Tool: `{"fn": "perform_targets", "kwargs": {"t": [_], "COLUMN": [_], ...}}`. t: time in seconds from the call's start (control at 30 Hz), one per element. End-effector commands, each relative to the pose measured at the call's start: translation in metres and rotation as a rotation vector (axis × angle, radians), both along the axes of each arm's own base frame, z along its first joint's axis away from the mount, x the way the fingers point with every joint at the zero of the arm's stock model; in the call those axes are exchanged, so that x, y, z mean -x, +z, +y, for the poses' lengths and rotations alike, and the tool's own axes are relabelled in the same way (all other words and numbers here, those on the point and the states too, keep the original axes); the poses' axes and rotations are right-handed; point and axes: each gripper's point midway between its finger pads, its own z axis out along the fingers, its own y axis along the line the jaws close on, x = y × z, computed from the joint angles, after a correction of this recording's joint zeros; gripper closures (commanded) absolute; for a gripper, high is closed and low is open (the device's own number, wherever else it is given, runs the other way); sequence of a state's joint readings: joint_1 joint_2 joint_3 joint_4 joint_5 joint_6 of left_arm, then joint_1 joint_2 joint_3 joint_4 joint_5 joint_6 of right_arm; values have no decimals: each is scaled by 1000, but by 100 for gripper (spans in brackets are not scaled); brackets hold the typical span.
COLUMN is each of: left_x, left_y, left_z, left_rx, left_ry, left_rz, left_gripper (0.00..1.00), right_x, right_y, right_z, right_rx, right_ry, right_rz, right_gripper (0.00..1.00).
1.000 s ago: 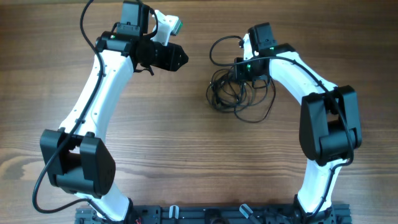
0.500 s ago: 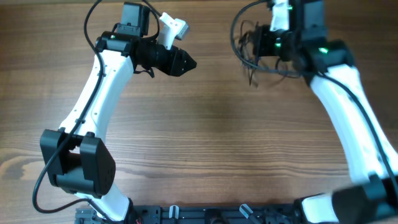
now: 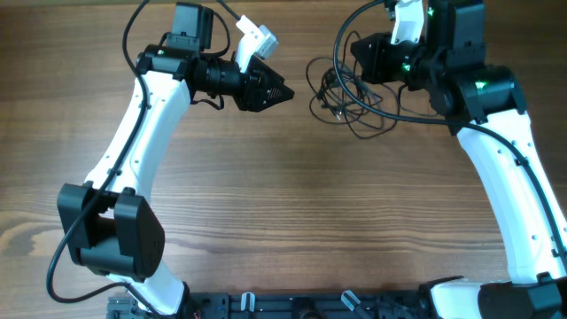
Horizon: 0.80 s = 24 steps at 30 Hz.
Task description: Untangle cables
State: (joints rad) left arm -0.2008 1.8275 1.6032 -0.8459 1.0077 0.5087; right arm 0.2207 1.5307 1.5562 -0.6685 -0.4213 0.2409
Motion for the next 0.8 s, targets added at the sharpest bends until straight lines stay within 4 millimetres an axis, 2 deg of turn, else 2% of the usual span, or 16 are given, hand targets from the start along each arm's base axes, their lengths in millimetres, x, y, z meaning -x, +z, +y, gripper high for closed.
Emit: {"fn": "perform_targets", "kwargs": {"t": [0.0,0.23,0.63,0.77], "left_x": [5,4,2,-3], "left_y": [11,3,-25,-31], "left_z": [-9,-19,-59,-61], "left_rx": [99,106,115,117], "left_ry": [-96,-120,-208,-210], "left_rz": [-51,-52,-85,-93], "left_gripper": [50,51,60,61], "right_x": [3,8,15,16], "right_y": [7,16,23,24], "right_z": [8,20,30,32], "right_rx": [-43,-98,-174,-189], "right_ry": [36,106,146,153], "right_rz": [-2,-13,12,22], "right_gripper": [96,95,96,96]}}
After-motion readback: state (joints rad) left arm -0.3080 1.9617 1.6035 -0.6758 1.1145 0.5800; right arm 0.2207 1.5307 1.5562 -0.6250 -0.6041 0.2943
